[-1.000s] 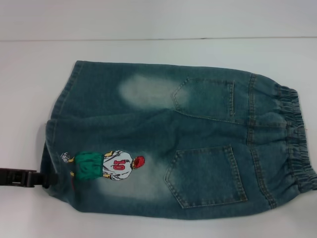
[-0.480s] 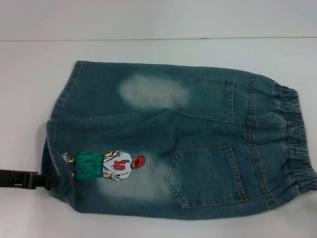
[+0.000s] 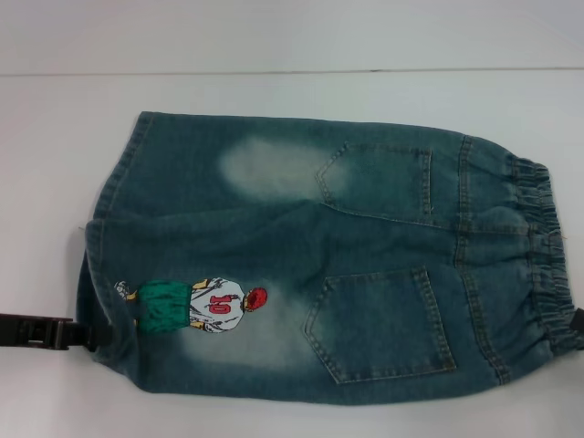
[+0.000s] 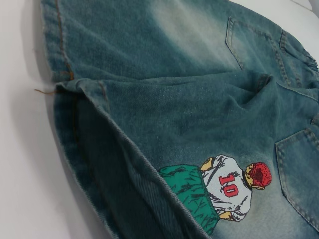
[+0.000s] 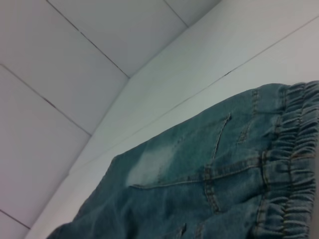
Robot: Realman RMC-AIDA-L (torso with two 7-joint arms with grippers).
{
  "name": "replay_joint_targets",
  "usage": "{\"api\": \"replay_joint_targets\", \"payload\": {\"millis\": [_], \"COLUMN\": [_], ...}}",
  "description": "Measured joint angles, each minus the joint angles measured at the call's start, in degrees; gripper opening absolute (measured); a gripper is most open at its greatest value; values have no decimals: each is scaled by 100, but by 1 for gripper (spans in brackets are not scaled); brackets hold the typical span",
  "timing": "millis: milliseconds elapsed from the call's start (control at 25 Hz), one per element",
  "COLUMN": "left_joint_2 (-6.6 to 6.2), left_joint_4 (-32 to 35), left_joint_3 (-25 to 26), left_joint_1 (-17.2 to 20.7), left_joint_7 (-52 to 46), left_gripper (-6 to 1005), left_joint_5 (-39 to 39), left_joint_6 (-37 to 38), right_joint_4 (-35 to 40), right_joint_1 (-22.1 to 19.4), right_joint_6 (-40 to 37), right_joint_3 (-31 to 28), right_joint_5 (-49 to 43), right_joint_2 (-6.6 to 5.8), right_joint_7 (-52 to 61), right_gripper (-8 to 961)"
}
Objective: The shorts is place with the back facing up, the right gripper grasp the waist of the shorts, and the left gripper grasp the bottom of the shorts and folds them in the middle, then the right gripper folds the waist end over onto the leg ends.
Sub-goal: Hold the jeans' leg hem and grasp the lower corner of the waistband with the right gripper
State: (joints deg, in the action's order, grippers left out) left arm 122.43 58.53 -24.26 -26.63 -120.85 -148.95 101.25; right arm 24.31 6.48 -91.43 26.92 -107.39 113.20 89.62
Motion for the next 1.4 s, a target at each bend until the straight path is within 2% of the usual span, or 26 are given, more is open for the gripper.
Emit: {"api": "replay_joint_targets", "payload": {"millis": [440,1400], "left_joint_2": [0,-12], "left_joint_4": [-37,-52], "left_joint_3": [0,0], "left_joint_1": [-11,18], "left_joint_7": [15,1], "left_gripper": [15,15], "left_joint_5": [1,25], "left_joint_6": [-13,26], "right_joint_4": [3,-46], "right_joint_1": [54,210], "right_joint_6": [158,220], "right_joint_3": [2,38], "right_joint_5": [-29,-351], "right_joint_2": [-65,-75], "right_joint_7": [678,802], "right_gripper": [944,941]}}
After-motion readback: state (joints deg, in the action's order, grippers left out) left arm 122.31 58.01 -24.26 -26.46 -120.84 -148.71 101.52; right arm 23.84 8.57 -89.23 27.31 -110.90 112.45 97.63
